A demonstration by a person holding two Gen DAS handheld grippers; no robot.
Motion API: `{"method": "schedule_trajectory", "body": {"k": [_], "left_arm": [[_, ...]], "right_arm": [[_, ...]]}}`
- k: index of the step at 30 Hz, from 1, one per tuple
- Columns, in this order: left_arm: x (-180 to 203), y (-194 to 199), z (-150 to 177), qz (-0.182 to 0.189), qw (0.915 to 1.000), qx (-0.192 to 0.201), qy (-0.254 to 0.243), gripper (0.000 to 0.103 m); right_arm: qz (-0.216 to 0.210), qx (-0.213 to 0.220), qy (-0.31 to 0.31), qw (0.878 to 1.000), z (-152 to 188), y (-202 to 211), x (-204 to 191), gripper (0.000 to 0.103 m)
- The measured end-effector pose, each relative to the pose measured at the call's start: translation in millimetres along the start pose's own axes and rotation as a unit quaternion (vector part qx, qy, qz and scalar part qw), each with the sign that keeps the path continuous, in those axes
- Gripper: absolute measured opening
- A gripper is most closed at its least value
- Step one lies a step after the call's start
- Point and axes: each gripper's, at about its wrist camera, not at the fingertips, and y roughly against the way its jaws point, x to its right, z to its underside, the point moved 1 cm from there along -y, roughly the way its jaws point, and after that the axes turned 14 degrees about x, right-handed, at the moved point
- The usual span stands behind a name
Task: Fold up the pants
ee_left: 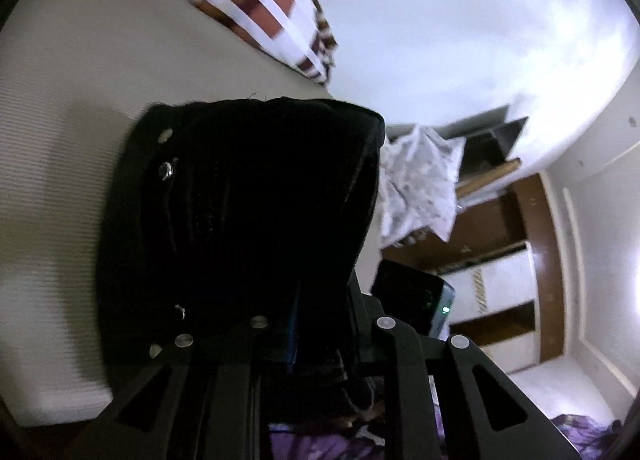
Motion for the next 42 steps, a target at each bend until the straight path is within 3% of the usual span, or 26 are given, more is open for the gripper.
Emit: {"method": "schedule_trajectory", "body": {"k": [2,4,7,13,15,17,18,21,28,30,33,36,37,38,42], "left_arm": [[-2,-11,-1,0.019,0.9997,-0.007,0.011,0.020],[-2,-21,-5,0.038,0.9988,-0.027,0.018,0.029],[-12,-32,-14,0.073,0.9944,-0.037,0.067,0.050],[-8,-26,-26,0.048,0.9979,-0.015,0.042,0.057],[-6,-13,-26,0.028,0.9994,-0.002,0.021,0.061],[-7,-1,-24,0.012,0.9998,0.013,0.001,0.064],[-10,5,-21,0.002,0.9998,0.020,-0.003,0.066],[-26,12,-10,-0.009,0.9996,0.021,0.019,0.066],[-53,27,18,-0.030,0.9982,0.014,0.049,0.066],[-58,29,23,-0.032,0.9979,0.014,0.055,0.066],[-61,34,28,-0.037,0.9974,0.014,0.060,0.066],[-64,33,32,-0.043,0.9971,0.010,0.061,0.066],[-64,33,32,-0.043,0.9971,0.009,0.063,0.066],[-64,31,32,-0.044,0.9969,0.008,0.065,0.066],[-59,32,33,-0.049,0.9968,0.009,0.062,0.066]], "right_arm": [[-0.004,-0.002,-0.006,1.000,-2,7,7,0.075],[-0.011,-0.007,-0.020,1.000,-5,9,14,0.075],[-0.014,-0.013,-0.041,0.999,-3,15,27,0.075],[-0.057,-0.002,-0.102,0.993,-7,15,42,0.075],[-0.097,-0.005,-0.141,0.985,-9,15,47,0.077],[-0.130,0.006,-0.180,0.975,-11,19,50,0.090],[-0.136,0.011,-0.189,0.973,-12,21,51,0.092],[-0.122,0.006,-0.201,0.972,-15,16,49,0.098],[-0.078,-0.010,-0.178,0.981,-14,3,39,0.098],[-0.043,-0.020,-0.160,0.986,-15,-3,38,0.098],[0.014,-0.037,-0.135,0.990,-14,-8,42,0.080],[0.061,-0.057,-0.110,0.990,-10,-17,44,0.054],[0.075,-0.064,-0.107,0.989,-9,-20,45,0.036],[0.089,-0.069,-0.107,0.988,-7,-22,47,0.027],[0.063,-0.050,-0.142,0.987,-8,-9,49,0.015]]}}
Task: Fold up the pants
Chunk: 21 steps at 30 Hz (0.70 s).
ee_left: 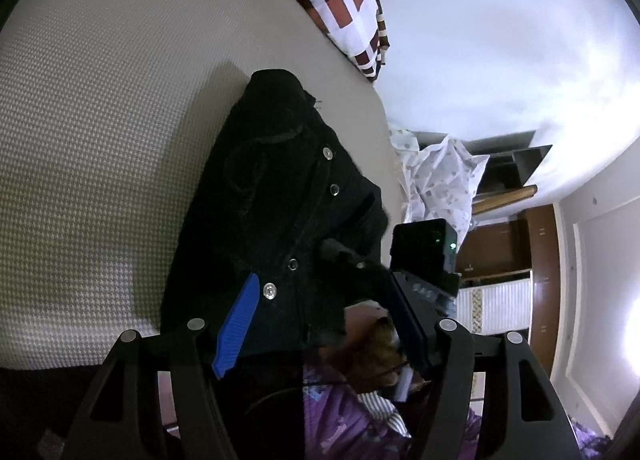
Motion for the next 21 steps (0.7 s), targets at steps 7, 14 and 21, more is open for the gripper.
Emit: {"method": "schedule_trajectory", "body": {"k": [7,14,21], "left_arm": [[17,-3,0,-0.017,0.9998,0.005,-0.011,0.072],[27,-19,2,-0.027,0.9994,-0.008,-0.020,0.076],[22,-50,12,-0.048,0.9978,-0.045,-0.011,0.076]], "right_arm": [[-0.078,0.051,-0.057,0.994,-33,46,-6,0.013],[-0.043,0.112,-0.081,0.990,-68,115,38,0.012],[-0.011,0.146,-0.150,0.978,-73,157,113,0.012]]}}
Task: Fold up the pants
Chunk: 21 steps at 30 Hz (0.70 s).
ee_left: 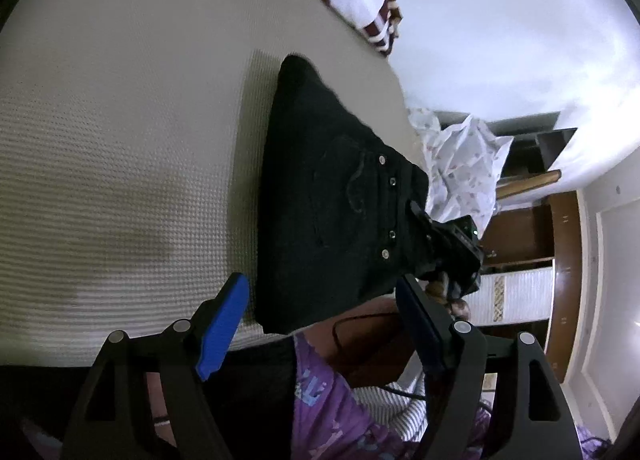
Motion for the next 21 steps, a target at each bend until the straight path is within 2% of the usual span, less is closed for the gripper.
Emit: {"method": "schedule_trajectory", "body": {"k": [4,10,17,19,21], "left_arm": [[6,-8,2,-0.006,0.9999,-0.011,-0.007,0.076],[24,-11,2,-0.017,0.9986,-0.012,-0.049,0.076],[21,-30,1,-0.020,0.9981,-0.031,-0.050,0.076],[21,-35,3,-0.025,0.9973,-0.037,-0.058,0.076],[23,-39,3,-0.033,0.9963,-0.036,-0.070,0.076]], "right_arm": [[-0.004,0.000,-0.030,1.000,-1,-2,20,0.012],[-0.012,0.003,-0.029,0.999,5,10,13,0.012],[-0.007,0.007,-0.032,0.999,6,15,34,0.013],[-0.016,0.024,-0.055,0.998,5,24,40,0.019],[-0.007,0.054,-0.053,0.997,1,43,41,0.021]]}}
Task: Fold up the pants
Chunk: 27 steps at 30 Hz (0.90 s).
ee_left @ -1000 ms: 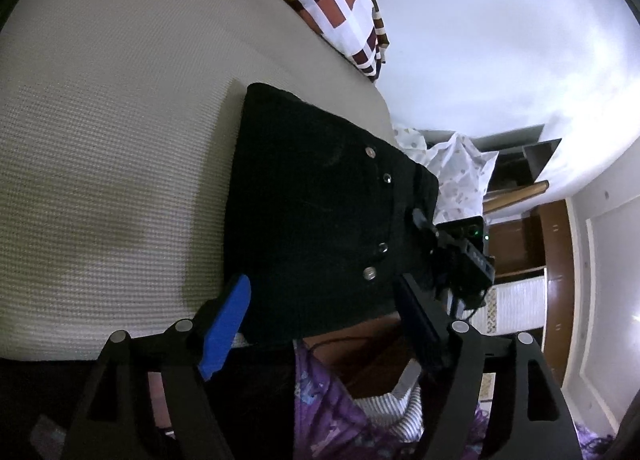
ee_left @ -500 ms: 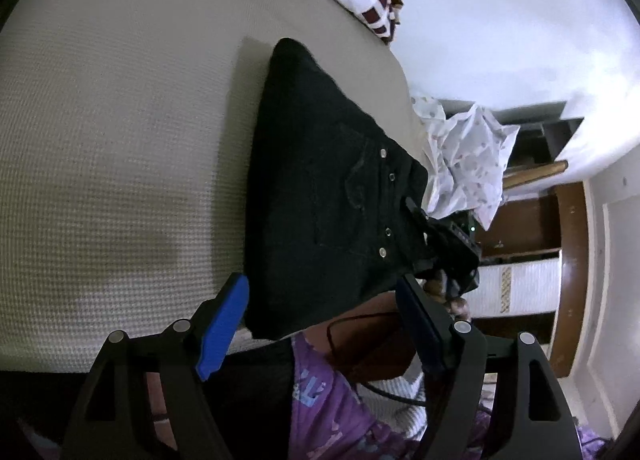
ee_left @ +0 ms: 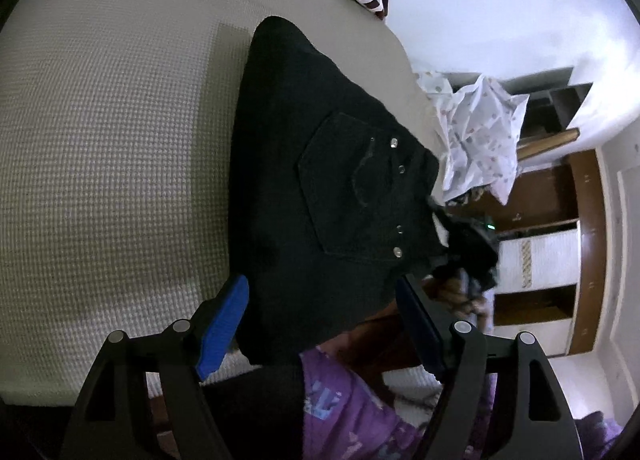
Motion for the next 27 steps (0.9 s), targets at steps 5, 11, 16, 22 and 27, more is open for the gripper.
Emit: {"method": "schedule_trajectory", "body": {"k": [5,11,16,22,27], "left_arm": [[3,1,0,0.006,0.9999,0.009,-0.010,0.077],[9,1,2,0.014,0.9998,0.009,-0.013,0.079],[15,0,6,0.016,0.9997,0.005,-0.018,0.079],[17,3,7,0.018,0.9997,0.007,-0.016,0.079],[16,3,7,0.026,0.9996,0.004,-0.012,0.079]], "right_arm": [[-0.066,0.033,-0.014,0.997,5,55,-18,0.022],[-0.076,-0.037,-0.029,0.996,48,59,-26,0.022],[-0.061,-0.050,-0.042,0.996,59,38,-16,0.023],[-0.047,-0.035,-0.035,0.998,55,40,-21,0.041],[-0.024,-0.029,-0.014,0.999,57,55,-21,0.058]]}}
